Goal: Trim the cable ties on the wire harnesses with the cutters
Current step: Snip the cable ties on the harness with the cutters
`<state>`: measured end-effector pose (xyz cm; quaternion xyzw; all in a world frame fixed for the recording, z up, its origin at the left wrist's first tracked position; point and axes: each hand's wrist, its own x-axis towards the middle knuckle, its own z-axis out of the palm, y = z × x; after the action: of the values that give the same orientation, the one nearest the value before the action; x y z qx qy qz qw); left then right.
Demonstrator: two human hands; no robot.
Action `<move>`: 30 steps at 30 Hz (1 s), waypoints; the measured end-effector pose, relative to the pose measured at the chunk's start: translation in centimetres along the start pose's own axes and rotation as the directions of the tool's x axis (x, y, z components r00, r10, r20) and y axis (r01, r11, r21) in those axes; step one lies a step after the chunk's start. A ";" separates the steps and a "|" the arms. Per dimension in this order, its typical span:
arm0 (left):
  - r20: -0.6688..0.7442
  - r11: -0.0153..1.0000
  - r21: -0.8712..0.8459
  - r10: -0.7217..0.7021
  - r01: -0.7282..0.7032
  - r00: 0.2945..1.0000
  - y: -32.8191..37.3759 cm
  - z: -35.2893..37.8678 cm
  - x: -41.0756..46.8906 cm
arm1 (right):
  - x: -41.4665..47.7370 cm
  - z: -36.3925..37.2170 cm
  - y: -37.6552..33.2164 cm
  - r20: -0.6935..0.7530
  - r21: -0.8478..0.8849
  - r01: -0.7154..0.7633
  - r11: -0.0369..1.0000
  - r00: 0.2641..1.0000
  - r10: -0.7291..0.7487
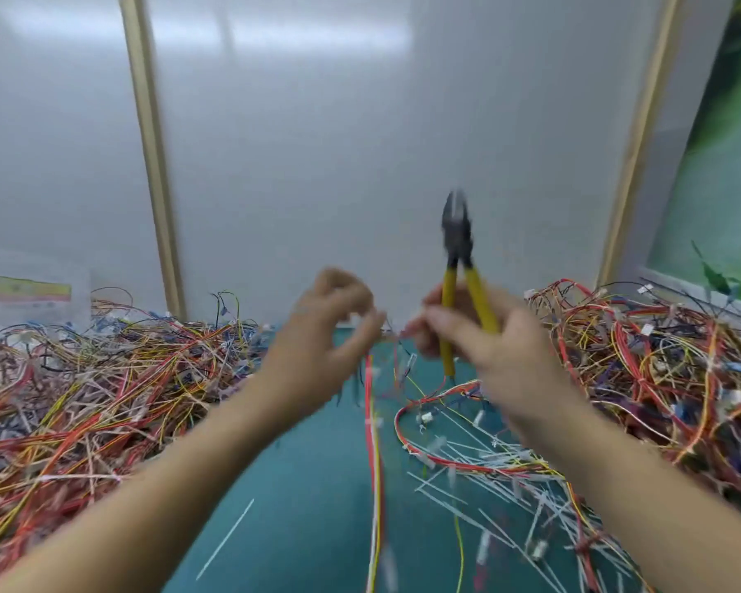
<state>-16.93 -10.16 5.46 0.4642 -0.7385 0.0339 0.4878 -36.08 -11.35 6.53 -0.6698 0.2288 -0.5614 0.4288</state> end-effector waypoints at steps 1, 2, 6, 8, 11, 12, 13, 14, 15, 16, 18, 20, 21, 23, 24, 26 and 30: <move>0.071 0.993 -0.045 -0.102 0.105 0.992 -0.8 1.2 -1.4 | -1.1 -0.1 1.7 0.005 -0.032 -0.049 0.998 0.999 0.049; 0.158 0.971 -0.072 -0.214 0.227 0.964 -1.4 2.3 -2.6 | -2.2 -0.3 3.1 0.014 -0.065 -0.088 0.994 0.996 0.089; 0.402 0.745 -0.263 -0.493 0.613 0.772 -3.2 4.7 -4.7 | -4.8 -1.3 7.0 -0.002 -0.132 -0.176 0.976 0.984 0.177; 0.489 0.686 -0.288 -0.495 0.668 0.718 -3.6 4.7 -5.0 | -5.4 -1.6 7.7 -0.001 -0.146 -0.194 0.970 0.981 0.196; 0.507 0.747 -0.294 -0.407 0.597 0.760 -3.4 4.8 -5.6 | -5.6 -2.0 8.1 0.034 -0.179 -0.179 0.967 0.982 0.188; 0.476 0.770 -0.308 -0.383 0.558 0.792 -3.2 4.8 -5.8 | -5.6 -2.0 8.0 0.038 -0.192 -0.169 0.967 0.983 0.180; 0.446 0.791 -0.324 -0.356 0.519 0.821 -2.9 4.8 -5.9 | -5.6 -2.0 8.0 0.039 -0.206 -0.161 0.965 0.984 0.173; 0.422 0.819 -0.327 -0.319 0.471 0.848 -2.6 4.7 -6.0 | -5.7 -2.0 7.9 0.038 -0.218 -0.156 0.963 0.985 0.168; 0.409 0.856 -0.310 -0.273 0.415 0.870 -2.3 4.6 -6.2 | -5.7 -1.9 7.8 0.037 -0.227 -0.150 0.962 0.986 0.162; 0.414 0.896 -0.267 -0.227 0.356 0.881 -2.0 4.5 -6.3 | -5.8 -1.8 7.7 0.036 -0.236 -0.142 0.961 0.987 0.154; 0.440 0.953 -0.163 -0.164 0.257 0.883 -1.4 4.5 -6.4 | -5.9 -1.7 7.7 0.036 -0.254 -0.118 0.960 0.991 0.131; 0.418 0.966 -0.117 -0.162 0.230 0.894 -1.2 4.5 -6.4 | -5.9 -1.6 7.8 0.036 -0.266 -0.098 0.959 0.993 0.111; 0.405 0.964 -0.117 -0.175 0.241 0.897 -1.3 4.5 -6.4 | -6.0 -1.5 7.8 0.029 -0.267 -0.099 0.959 0.993 0.111; 0.387 0.959 -0.126 -0.187 0.253 0.903 -1.2 4.5 -6.4 | -6.1 -1.4 7.7 0.016 -0.273 -0.096 0.957 0.994 0.104; 0.379 0.964 -0.111 -0.183 0.241 0.907 -1.2 4.5 -6.5 | -6.1 -1.2 7.7 0.015 -0.277 -0.097 0.956 0.994 0.105; 0.362 0.977 -0.066 -0.168 0.205 0.917 -1.0 4.8 -6.6 | -6.3 -1.0 7.7 0.017 -0.290 -0.098 0.952 0.994 0.108; 0.345 0.986 0.030 -0.162 0.162 0.925 -0.9 5.2 -6.6 | -6.4 -0.8 8.0 0.013 -0.294 -0.110 0.950 0.993 0.119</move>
<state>-19.25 -8.91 -2.56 0.5226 -0.7719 -0.0881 0.3512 -37.16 -10.76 -3.64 -0.7198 0.3414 -0.4853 0.3602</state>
